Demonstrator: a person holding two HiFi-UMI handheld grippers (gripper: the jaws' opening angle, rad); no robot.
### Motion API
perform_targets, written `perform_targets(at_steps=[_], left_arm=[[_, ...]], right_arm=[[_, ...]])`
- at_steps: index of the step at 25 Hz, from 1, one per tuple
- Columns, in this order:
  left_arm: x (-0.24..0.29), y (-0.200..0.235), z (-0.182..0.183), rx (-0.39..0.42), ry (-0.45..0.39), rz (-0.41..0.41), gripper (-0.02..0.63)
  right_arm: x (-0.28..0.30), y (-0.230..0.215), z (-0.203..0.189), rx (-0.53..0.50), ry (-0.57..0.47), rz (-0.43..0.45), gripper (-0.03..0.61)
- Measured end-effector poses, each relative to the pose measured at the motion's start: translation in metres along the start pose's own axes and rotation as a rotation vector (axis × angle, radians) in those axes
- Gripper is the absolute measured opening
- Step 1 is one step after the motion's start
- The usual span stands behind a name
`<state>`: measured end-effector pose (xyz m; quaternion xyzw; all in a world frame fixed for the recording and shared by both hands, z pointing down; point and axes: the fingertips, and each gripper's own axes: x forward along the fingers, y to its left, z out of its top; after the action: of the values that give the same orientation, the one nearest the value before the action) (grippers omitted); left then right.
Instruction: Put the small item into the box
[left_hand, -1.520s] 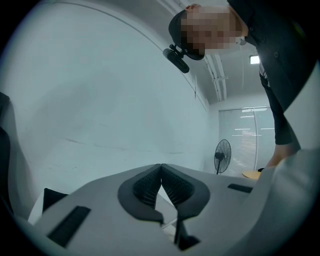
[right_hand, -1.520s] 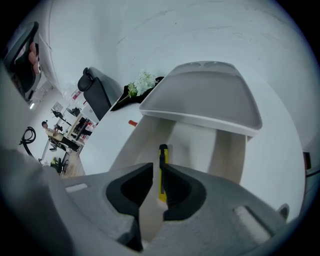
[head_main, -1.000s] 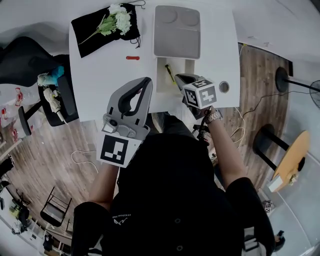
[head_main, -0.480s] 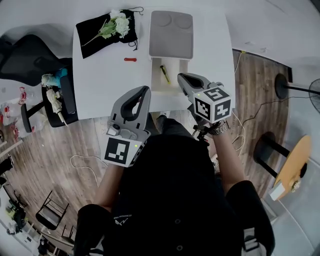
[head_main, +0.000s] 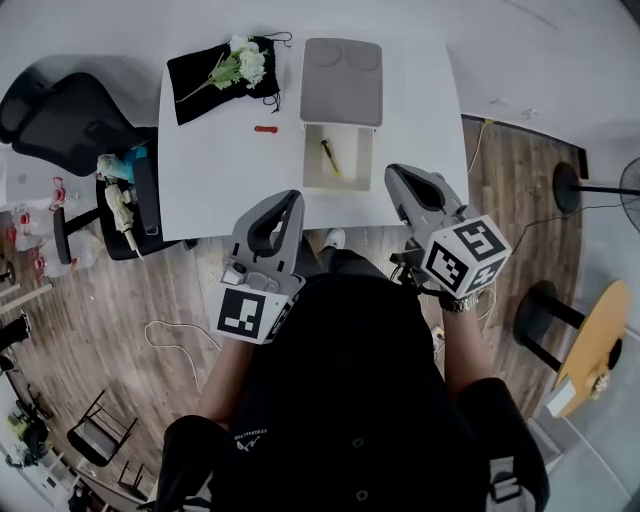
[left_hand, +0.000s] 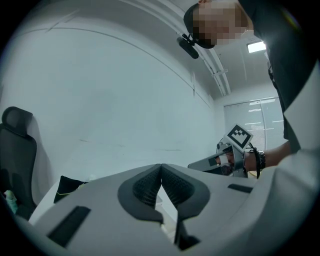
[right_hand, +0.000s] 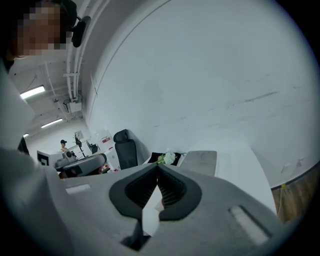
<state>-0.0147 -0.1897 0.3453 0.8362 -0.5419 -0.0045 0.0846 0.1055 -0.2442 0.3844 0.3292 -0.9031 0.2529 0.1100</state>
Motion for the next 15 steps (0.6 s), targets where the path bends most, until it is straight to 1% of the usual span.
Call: perform_targets(at_steps=[5,8,12,15], left_arm=[[-0.011,-0.013,-0.001,0.011,-0.002,0.008,0.005],[-0.014,-0.017,0.001,0.027,-0.011,0.012,0.005],[-0.020,-0.019,0.011,0.038,-0.037,0.021,0.005],[-0.025,-0.017,0.024,0.040,-0.067,0.041,0.005]], right_arm=[[-0.034,0.003,0.008,-0.033,-0.066,-0.028,0.005],[-0.048,0.003,0.008,-0.033,-0.098,-0.041,0.006],[-0.063,0.005,0.014,-0.041,-0.137,-0.054,0.005],[-0.073,0.010,0.025,-0.071,-0.170,-0.052,0.005]])
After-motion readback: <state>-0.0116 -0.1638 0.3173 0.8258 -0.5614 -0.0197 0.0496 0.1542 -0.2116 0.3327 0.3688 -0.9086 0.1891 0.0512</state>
